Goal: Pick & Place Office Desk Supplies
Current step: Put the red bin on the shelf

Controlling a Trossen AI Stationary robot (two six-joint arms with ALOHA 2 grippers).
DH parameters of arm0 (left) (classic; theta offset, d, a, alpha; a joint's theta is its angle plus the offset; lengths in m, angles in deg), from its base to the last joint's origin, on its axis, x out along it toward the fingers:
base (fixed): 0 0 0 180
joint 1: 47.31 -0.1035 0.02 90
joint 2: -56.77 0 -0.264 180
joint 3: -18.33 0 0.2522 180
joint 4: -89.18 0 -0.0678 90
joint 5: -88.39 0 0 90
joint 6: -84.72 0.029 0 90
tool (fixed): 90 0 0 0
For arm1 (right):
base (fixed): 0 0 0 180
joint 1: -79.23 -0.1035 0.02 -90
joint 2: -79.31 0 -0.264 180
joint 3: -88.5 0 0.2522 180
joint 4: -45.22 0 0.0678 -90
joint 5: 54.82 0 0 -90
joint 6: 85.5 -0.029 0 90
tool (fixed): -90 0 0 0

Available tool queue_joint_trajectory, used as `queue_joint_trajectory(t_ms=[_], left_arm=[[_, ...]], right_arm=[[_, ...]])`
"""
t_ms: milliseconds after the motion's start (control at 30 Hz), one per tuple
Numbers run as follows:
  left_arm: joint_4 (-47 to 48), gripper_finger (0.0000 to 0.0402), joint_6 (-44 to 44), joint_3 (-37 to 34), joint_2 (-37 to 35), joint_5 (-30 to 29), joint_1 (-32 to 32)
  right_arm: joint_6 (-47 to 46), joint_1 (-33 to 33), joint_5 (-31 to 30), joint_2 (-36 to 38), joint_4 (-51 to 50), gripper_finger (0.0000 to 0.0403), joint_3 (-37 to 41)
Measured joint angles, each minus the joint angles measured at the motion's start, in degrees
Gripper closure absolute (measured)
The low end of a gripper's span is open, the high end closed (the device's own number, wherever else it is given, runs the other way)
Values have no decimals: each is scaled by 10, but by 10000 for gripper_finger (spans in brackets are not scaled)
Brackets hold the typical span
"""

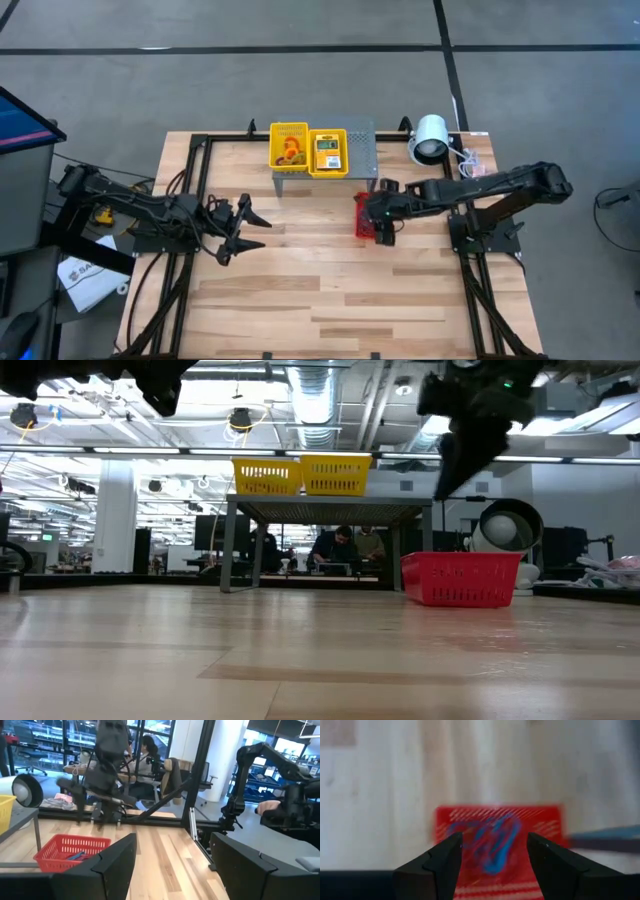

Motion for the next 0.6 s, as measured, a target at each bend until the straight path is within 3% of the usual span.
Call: queue_joint_trajectory(t_ms=[100, 333, 600], left_arm=[[0, 152, 0, 0, 0, 0, 0], [0, 152, 0, 0, 0, 0, 0], [0, 152, -5, 0, 0, 0, 0]], right_arm=[[-44, -22, 26, -1, -8, 189, 11], [-102, -85, 18, -1, -11, 189, 10], [-116, -80, -5, -11, -4, 189, 32]])
